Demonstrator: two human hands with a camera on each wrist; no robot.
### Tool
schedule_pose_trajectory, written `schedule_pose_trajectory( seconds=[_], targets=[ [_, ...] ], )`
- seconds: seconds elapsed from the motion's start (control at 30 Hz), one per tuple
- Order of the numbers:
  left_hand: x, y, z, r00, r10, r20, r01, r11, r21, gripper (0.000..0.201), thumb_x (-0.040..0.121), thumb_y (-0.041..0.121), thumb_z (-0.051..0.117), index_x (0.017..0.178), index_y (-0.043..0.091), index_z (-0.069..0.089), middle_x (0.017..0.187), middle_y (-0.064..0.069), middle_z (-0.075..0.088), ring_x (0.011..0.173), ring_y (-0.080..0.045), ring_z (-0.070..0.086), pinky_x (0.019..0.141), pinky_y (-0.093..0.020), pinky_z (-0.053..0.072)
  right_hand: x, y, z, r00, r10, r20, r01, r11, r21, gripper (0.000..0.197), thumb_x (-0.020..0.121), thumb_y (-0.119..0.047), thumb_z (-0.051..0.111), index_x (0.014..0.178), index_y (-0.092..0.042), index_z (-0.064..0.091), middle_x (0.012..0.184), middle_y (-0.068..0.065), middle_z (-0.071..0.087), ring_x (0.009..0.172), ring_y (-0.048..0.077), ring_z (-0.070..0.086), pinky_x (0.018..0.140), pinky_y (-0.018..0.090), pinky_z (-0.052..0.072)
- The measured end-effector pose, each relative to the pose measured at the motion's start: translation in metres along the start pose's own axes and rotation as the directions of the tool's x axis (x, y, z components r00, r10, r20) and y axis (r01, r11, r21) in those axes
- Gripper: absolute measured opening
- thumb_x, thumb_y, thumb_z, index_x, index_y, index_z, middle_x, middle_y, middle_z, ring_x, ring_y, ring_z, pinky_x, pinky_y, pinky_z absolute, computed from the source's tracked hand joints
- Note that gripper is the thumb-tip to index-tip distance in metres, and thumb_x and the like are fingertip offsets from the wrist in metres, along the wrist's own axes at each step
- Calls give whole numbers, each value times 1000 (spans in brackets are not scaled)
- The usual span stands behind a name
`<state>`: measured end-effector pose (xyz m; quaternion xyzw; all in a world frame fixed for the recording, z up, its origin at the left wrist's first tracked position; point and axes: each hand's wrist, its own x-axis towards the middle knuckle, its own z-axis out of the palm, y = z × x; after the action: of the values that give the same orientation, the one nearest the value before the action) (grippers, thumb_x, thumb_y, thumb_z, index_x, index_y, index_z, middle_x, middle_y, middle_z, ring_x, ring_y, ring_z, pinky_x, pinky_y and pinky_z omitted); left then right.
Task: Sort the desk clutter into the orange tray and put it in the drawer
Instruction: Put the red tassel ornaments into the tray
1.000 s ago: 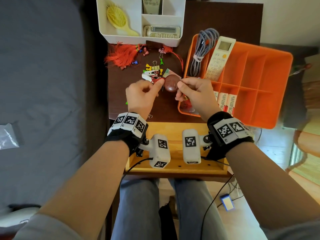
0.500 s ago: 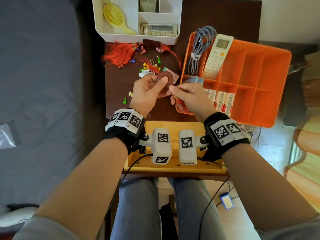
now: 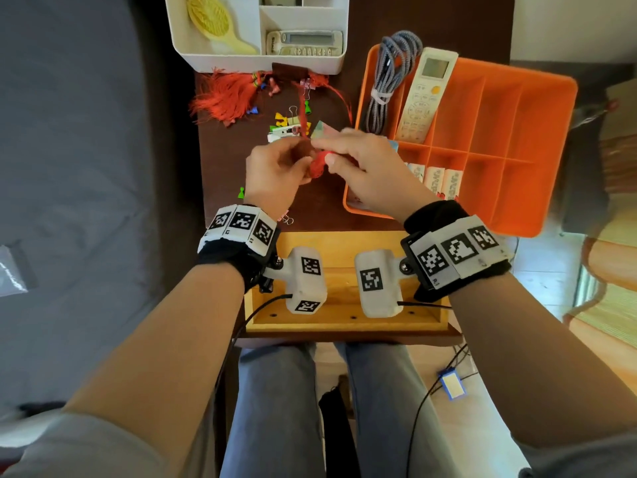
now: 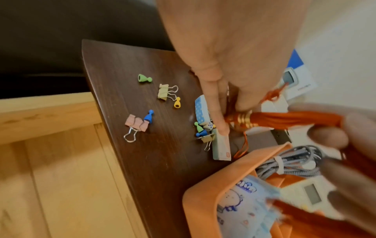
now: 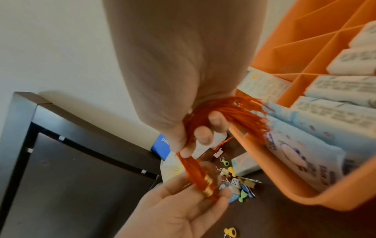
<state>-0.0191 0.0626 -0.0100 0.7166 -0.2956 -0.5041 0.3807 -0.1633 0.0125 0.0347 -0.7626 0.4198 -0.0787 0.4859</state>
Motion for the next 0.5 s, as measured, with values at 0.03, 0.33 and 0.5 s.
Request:
schedule_pose_trajectory(
  seconds=[0.03,0.33,0.5],
  targets=[
    [-2,1,2,998,9,62,-8,1000,-9,30,86,-4,58,114,4,61,87,-10,66,71,-11,68,70,-25,59,2,0,1,999,-30,-46,29,1000,-9,33,94,-8,46,124,-8,59,95,-1,55,95,17,56,86,21,37],
    [-6,21,12,878,106,466,-115,993,-11,26,87,-5,56,104,14,62,77,6,68,70,-6,67,70,-24,56,3,27,-8,905,127,-406,-86,989,118,24,94,-13,49,107,-9,68,100,-2,62,95,7,55,87,16,42],
    [-2,30,20,821,124,557,-198,977,75,16,85,-4,59,100,-10,61,88,-25,65,78,-18,64,69,-25,56,-6,39,-11,934,302,-189,-218,904,367,24,99,-21,42,96,-12,65,88,-1,60,90,15,57,85,30,47]
  ],
)
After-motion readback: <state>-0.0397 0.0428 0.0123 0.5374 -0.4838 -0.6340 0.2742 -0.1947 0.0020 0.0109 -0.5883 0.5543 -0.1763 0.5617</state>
